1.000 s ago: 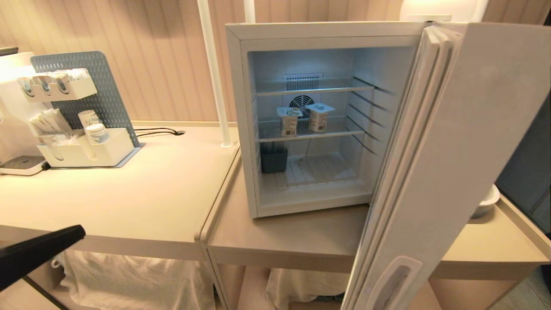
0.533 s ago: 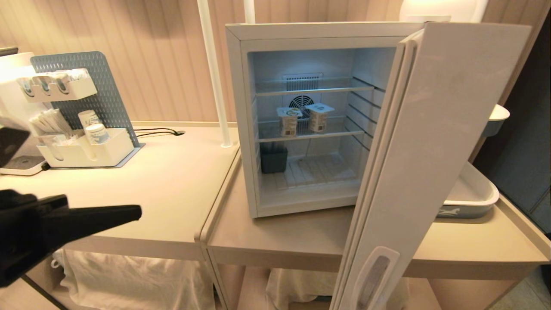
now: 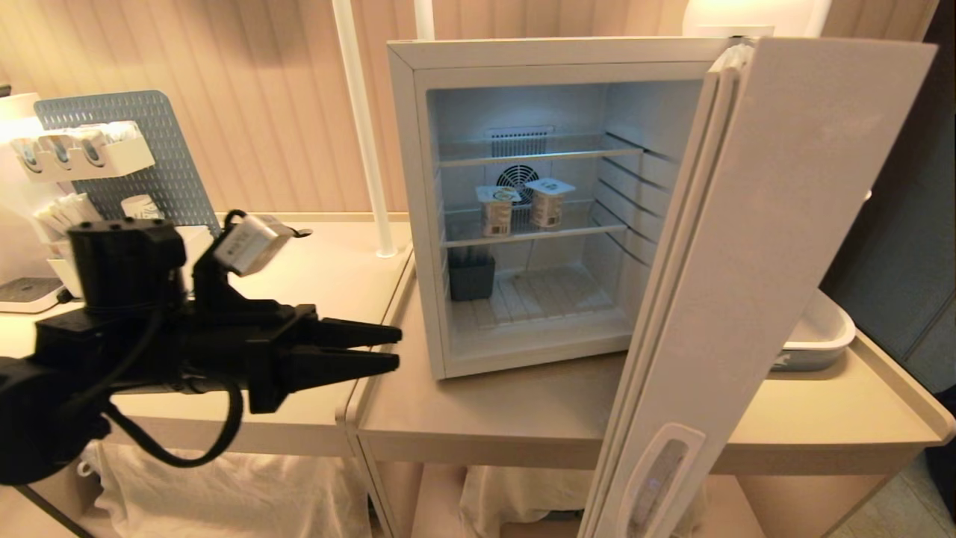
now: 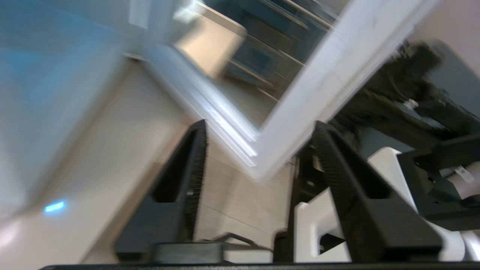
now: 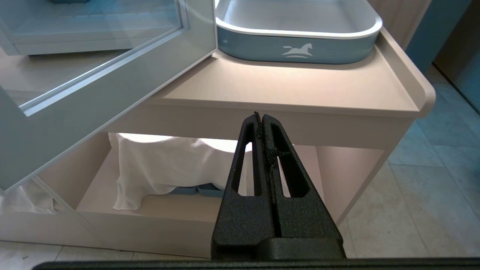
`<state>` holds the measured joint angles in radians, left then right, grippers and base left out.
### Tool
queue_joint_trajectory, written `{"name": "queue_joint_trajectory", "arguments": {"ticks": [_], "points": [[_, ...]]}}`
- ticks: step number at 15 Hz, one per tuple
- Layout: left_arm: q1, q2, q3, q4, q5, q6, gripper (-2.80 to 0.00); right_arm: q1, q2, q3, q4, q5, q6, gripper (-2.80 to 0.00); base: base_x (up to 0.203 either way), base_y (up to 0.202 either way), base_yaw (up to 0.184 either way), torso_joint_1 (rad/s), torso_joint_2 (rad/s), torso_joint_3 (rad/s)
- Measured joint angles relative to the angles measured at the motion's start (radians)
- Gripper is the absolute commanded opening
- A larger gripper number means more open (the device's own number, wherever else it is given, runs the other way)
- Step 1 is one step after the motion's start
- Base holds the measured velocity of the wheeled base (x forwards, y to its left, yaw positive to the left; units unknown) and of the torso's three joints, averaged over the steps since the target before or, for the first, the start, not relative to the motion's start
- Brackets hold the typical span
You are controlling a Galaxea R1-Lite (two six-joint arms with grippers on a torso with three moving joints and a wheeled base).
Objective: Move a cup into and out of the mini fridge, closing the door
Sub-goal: Open the freezer door
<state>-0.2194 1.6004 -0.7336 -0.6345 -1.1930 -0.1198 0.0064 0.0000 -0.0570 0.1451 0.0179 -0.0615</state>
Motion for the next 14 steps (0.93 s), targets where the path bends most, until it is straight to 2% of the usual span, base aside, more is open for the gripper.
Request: {"name": "queue_joint_trajectory", "arguments": {"ticks": [2,6,14], "points": [[-0.088,0.059,-0.043,-0.005,0.022,-0.001,0.0,0.0,0.0,0.0,0.0,0.0,0.0,-2.8,0.0,0.0,0.0,0.0,0.0,0.0],[-0.245,0.117,-0.081,-0.01,0.024,-0.002,0.0,-0.001,0.0,-0.001,0.0,0.0,-0.002,-2.8,0.0,0.0,0.0,0.0,0.0,0.0],[-0.469,0.148,-0.149,-0.003,0.036,-0.003,0.0,0.0,0.0,0.0,0.0,-0.001,0.0,-2.8,0.0,0.0,0.0,0.0,0.0,0.0]]}}
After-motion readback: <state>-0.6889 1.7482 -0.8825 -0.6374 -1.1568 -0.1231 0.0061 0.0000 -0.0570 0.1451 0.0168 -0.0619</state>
